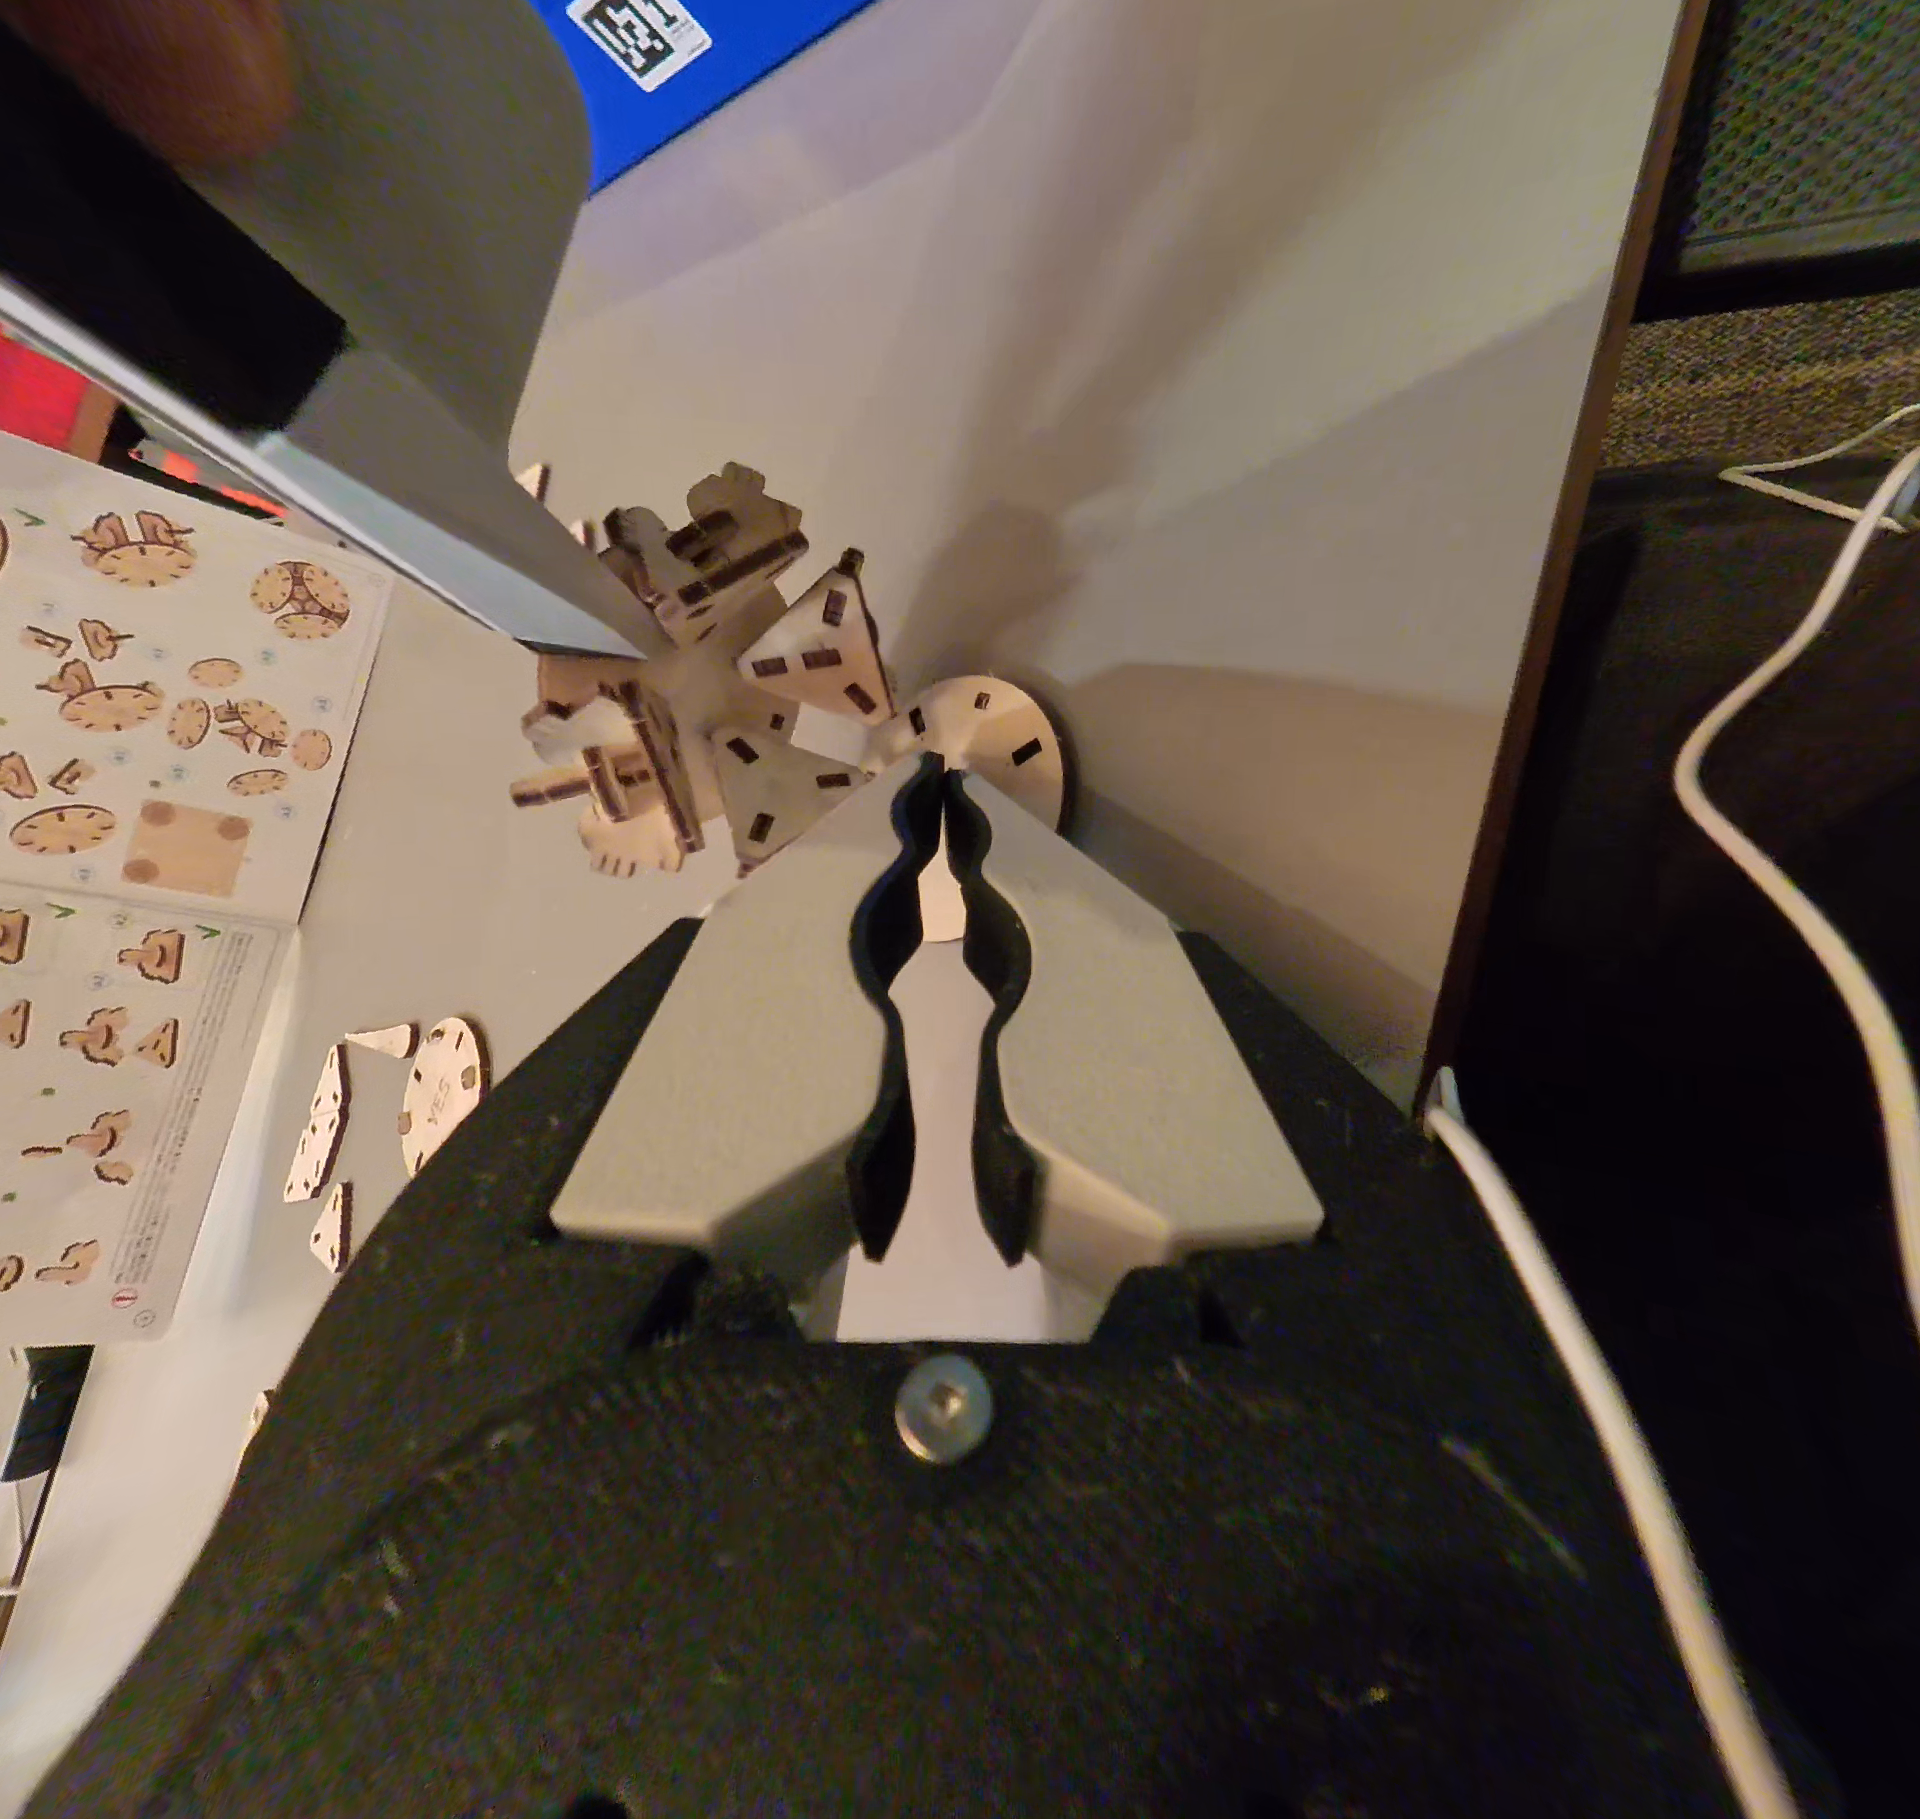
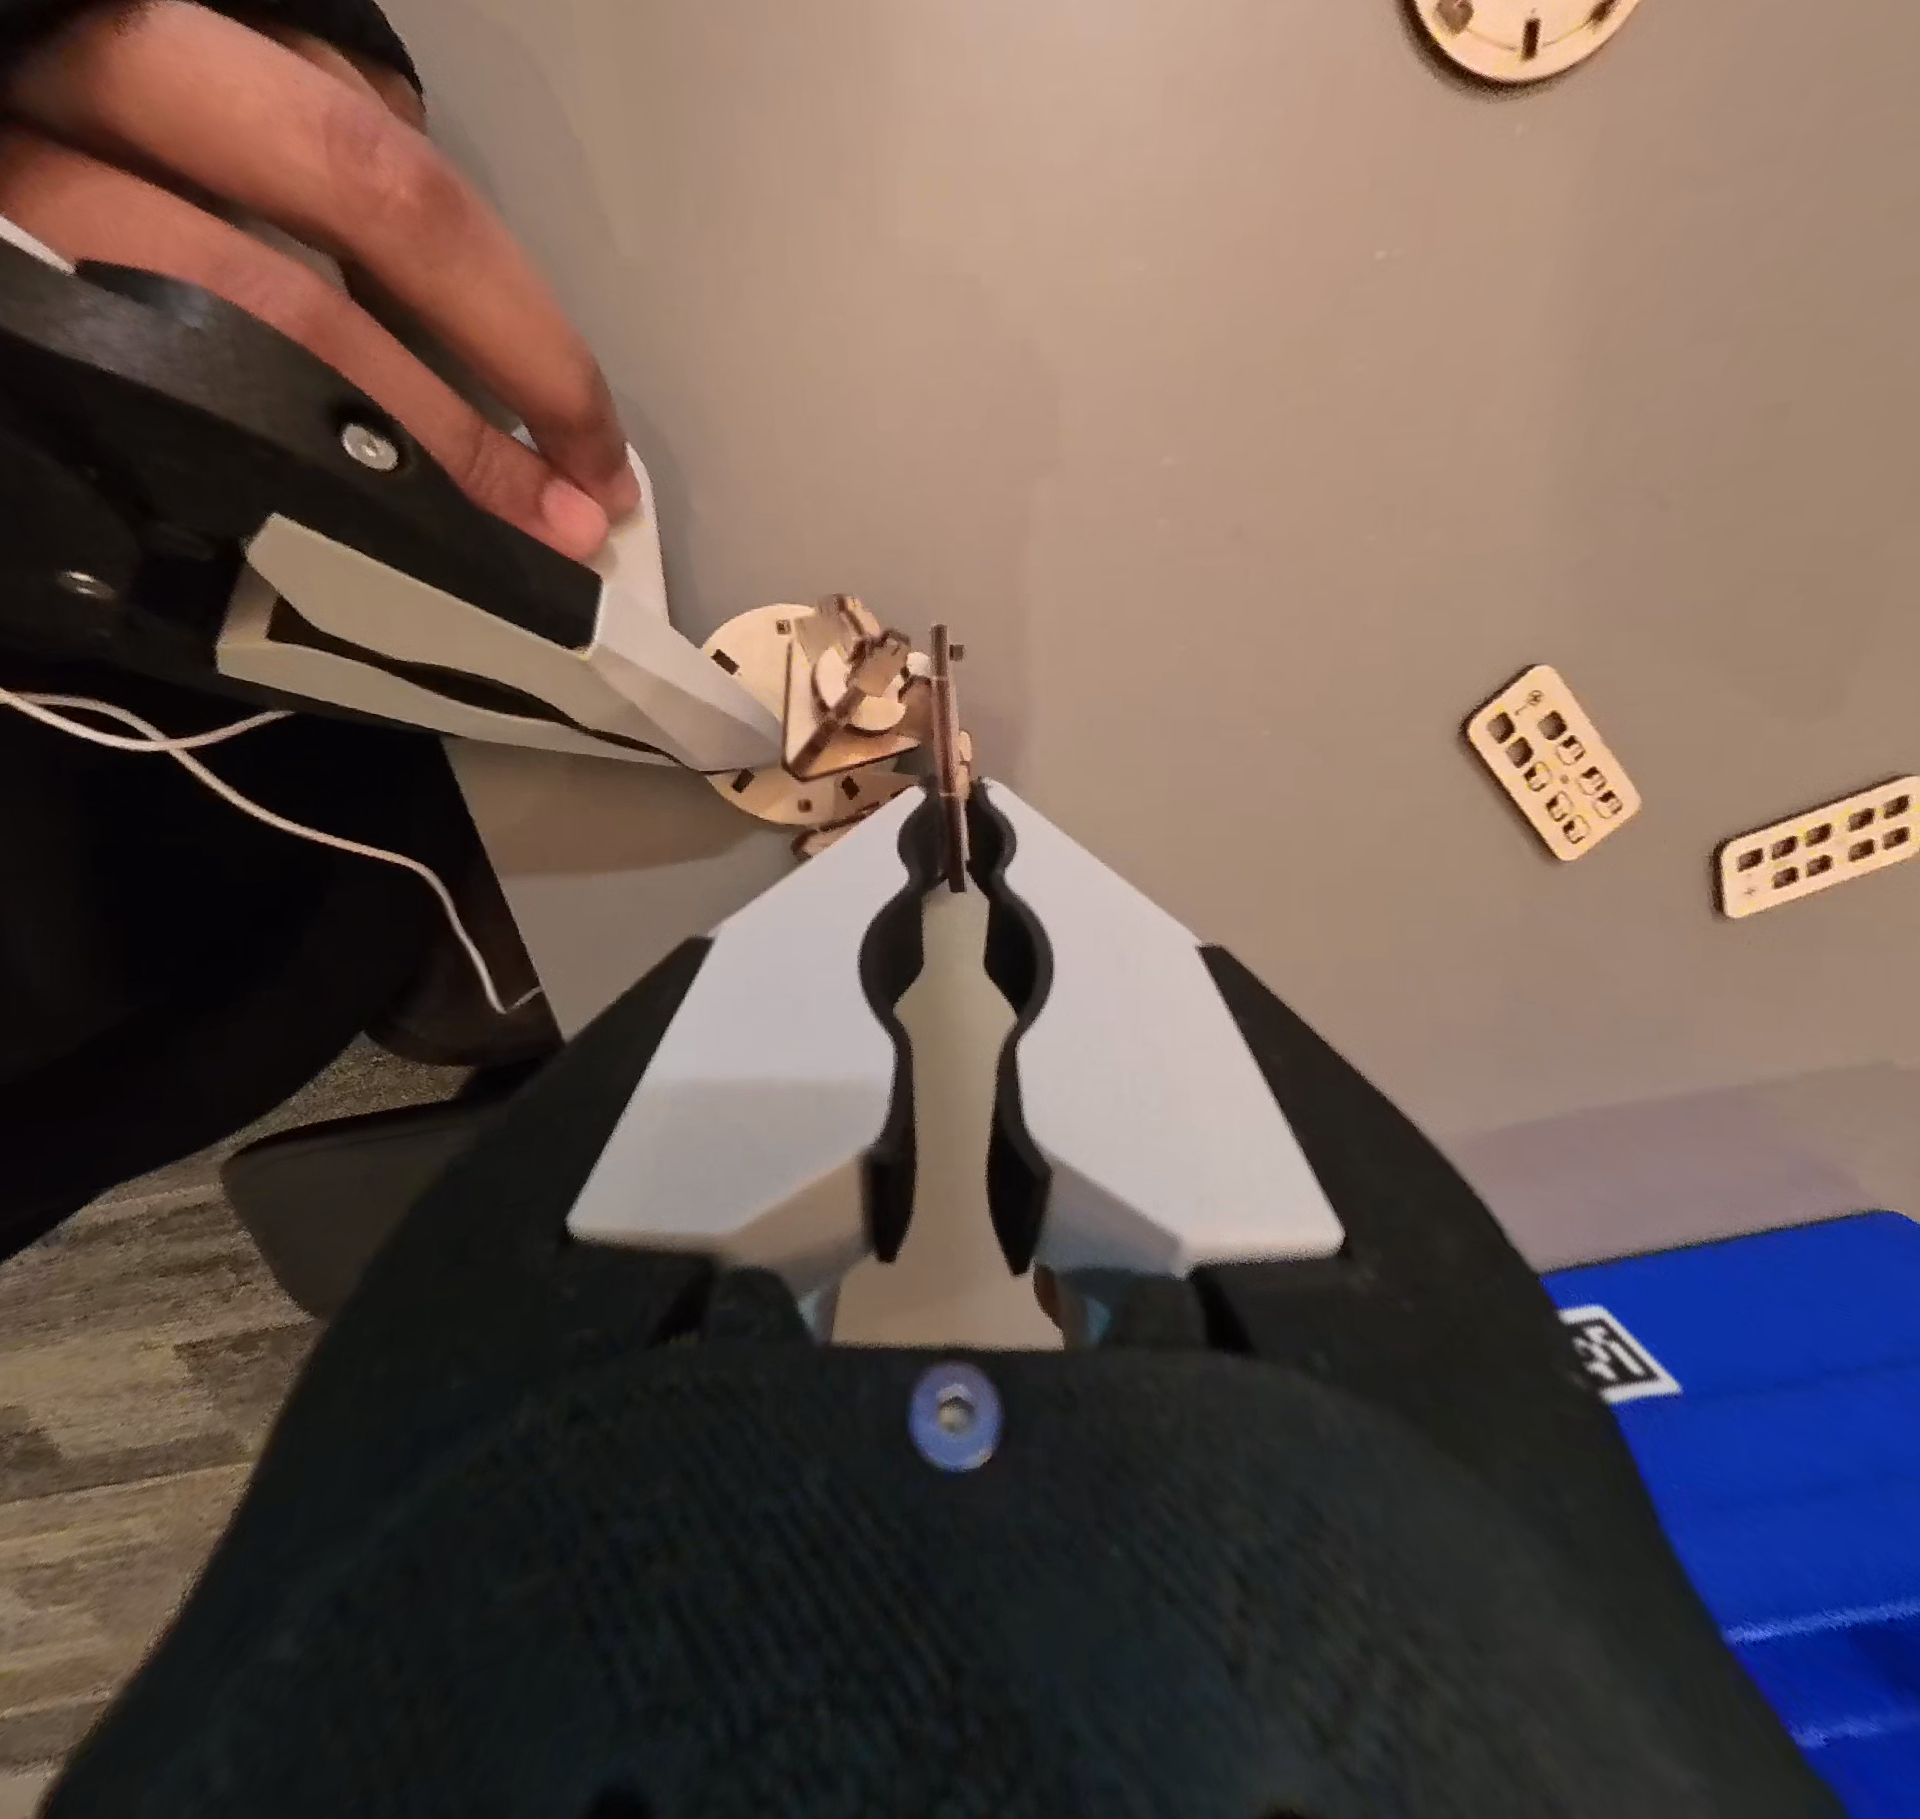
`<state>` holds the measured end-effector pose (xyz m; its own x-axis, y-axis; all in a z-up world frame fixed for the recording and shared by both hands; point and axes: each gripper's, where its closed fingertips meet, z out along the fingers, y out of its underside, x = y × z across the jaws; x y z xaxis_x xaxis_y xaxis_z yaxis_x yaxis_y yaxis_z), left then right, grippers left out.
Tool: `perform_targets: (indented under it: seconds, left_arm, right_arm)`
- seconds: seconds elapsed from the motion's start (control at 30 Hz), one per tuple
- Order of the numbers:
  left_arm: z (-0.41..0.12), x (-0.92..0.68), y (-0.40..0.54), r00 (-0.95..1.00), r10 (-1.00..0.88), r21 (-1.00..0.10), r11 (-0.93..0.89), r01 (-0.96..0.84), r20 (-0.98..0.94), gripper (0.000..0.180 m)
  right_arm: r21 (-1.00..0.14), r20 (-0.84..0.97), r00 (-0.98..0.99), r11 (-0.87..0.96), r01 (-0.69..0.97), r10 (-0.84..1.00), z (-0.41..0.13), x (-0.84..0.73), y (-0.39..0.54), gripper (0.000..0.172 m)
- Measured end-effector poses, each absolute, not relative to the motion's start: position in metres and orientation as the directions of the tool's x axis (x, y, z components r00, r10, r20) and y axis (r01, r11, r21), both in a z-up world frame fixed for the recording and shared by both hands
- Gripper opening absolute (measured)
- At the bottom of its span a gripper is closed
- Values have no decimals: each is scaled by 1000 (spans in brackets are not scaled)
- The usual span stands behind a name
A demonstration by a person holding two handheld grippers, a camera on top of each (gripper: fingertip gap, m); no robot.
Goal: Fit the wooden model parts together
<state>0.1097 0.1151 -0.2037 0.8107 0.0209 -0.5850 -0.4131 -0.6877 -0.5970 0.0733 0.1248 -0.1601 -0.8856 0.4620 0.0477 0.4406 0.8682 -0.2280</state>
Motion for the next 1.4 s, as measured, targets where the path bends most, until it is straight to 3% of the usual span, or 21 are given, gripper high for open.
perform_targets:
  seconds: [0.47,1.4]
  left_arm:
    - [-204,110,115,802,21,-590,-689,-421,-596,0]
    - [-204,110,115,792,21,-581,-692,-429,-610,0]
  right_arm:
    - [-122,78,-884,885,450,461,-163,75,117,3]
    - [-29,116,-846,853,521,521,-164,78,121,3]
